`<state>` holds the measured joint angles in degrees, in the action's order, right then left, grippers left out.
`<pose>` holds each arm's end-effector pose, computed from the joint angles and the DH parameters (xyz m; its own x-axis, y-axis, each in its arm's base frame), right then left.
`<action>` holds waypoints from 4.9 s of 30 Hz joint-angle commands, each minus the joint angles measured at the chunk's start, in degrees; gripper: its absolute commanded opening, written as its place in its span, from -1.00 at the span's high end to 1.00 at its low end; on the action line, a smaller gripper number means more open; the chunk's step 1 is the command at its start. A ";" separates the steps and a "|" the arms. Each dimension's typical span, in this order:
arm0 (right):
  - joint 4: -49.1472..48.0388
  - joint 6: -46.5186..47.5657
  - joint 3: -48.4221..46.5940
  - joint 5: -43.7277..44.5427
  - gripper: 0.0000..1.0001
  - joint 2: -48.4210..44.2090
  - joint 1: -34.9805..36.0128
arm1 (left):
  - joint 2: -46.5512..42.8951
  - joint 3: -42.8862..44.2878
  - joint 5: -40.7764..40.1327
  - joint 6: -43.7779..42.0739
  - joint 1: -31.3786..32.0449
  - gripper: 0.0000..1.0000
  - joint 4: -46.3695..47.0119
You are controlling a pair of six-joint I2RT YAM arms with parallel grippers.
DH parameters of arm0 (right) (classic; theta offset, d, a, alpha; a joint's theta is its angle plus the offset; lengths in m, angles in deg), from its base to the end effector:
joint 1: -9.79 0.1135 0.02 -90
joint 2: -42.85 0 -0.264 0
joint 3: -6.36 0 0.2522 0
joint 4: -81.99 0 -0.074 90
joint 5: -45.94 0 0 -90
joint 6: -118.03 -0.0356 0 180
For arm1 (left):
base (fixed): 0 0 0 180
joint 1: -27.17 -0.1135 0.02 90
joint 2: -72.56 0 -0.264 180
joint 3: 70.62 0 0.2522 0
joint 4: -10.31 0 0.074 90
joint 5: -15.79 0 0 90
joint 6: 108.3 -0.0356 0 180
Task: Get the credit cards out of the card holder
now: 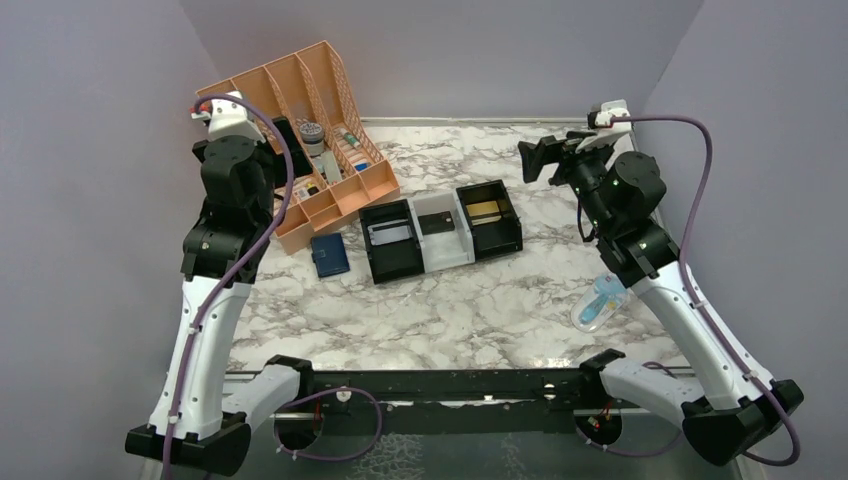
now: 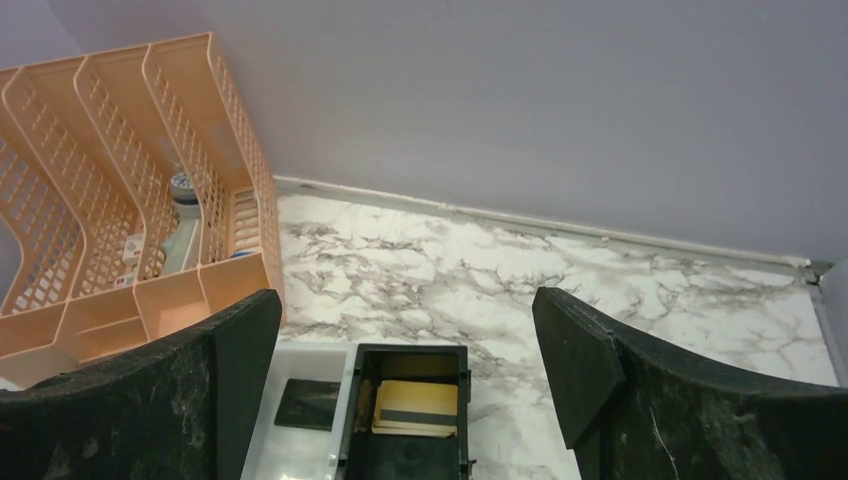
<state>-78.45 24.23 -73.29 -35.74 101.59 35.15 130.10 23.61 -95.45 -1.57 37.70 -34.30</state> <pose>0.2080 0.0929 0.4318 0.0018 0.0734 -0.9973 -0.2938 0.9533 0.0697 0.1859 -0.0214 0.4722 -0.0772 -0.2586 -0.9629 -0.2137 0.9476 -0.2373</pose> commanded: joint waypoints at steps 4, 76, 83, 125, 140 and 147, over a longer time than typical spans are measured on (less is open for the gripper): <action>-2.42 -8.72 7.93 -8.97 -0.99 -3.11 -3.90 | -2.33 -8.66 5.23 0.47 2.56 -0.98 2.66; 8.09 -20.96 19.39 -30.32 -0.99 1.14 -9.81 | -1.65 -50.82 13.99 33.53 -2.53 1.00 10.70; 8.13 -22.25 20.23 -34.12 -0.99 0.56 -9.81 | -10.02 -49.11 16.96 33.97 -2.44 1.00 0.17; 10.97 -28.73 29.52 -38.56 -0.99 -7.92 -9.81 | 9.07 -22.20 -10.25 29.65 59.74 1.00 -10.35; 11.47 -41.17 37.88 -31.38 -0.99 -5.78 -9.77 | 24.53 -21.03 -19.08 31.15 67.08 1.00 -8.80; 7.19 -45.40 42.44 -31.13 -0.99 -5.44 -9.81 | 33.34 -15.94 -21.35 28.90 70.53 1.00 -7.12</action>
<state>-67.43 -17.30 -32.68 -67.87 96.58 25.78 159.78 2.54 -112.23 28.62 106.35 -43.59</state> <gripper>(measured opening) 0.994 0.012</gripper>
